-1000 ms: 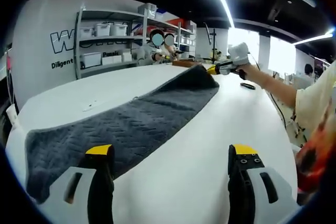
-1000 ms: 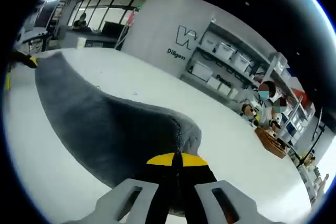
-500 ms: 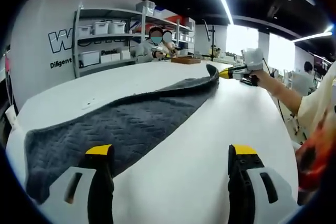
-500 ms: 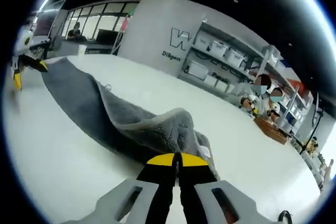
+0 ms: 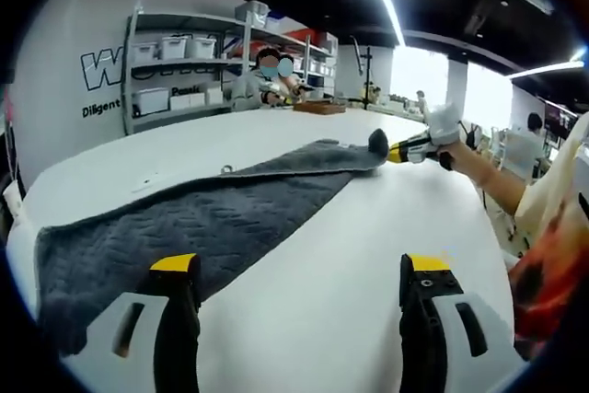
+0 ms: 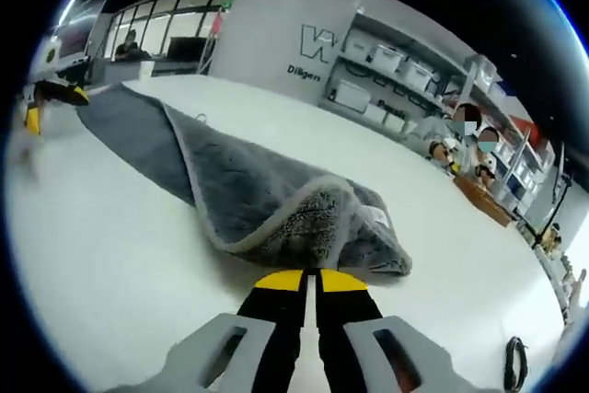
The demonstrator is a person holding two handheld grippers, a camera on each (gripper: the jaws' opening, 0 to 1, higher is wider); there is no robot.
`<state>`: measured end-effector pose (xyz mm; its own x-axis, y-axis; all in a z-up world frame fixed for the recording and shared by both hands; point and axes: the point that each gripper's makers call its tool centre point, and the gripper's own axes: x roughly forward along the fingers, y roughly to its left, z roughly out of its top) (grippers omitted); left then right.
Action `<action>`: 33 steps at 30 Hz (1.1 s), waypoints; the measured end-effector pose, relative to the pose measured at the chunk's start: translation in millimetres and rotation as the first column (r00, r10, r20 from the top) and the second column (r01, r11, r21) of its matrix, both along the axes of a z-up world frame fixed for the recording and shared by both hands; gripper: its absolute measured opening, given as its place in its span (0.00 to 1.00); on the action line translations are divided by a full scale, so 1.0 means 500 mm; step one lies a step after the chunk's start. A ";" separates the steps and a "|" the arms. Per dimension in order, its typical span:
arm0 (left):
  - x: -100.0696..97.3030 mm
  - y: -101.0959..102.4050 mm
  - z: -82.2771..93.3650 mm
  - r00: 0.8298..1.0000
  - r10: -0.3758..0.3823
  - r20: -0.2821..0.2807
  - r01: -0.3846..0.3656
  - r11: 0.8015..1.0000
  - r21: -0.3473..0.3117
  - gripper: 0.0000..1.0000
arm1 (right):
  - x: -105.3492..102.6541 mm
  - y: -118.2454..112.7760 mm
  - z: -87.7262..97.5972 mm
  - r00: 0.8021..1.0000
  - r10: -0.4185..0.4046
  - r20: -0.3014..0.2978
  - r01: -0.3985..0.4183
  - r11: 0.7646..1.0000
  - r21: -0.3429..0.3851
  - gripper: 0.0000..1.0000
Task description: Open the folded towel by lifting each exposed corner and separating the folded layers until the towel lies flat within the target outline without major curled edges
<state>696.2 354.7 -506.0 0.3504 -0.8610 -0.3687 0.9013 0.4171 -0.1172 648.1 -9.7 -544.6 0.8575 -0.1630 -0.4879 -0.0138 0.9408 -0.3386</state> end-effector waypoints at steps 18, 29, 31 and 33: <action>0.003 0.004 -0.009 1.000 0.005 -0.006 -0.005 1.000 0.021 0.88 | -0.065 0.078 0.061 0.998 0.046 -0.037 -0.041 0.989 0.141 0.87; 0.007 0.007 -0.017 1.000 0.013 -0.006 -0.013 0.999 0.038 0.88 | 0.010 0.240 0.093 0.965 0.258 0.041 -0.260 0.940 0.219 0.99; 0.008 0.009 -0.019 1.000 0.017 -0.007 -0.017 0.999 0.041 0.88 | 0.032 0.271 0.098 0.958 0.279 0.060 -0.285 0.923 0.257 1.00; 0.010 0.012 -0.022 1.000 0.022 -0.007 -0.022 0.999 0.046 0.88 | 0.048 0.292 0.095 0.953 0.300 0.049 -0.302 0.918 0.255 1.00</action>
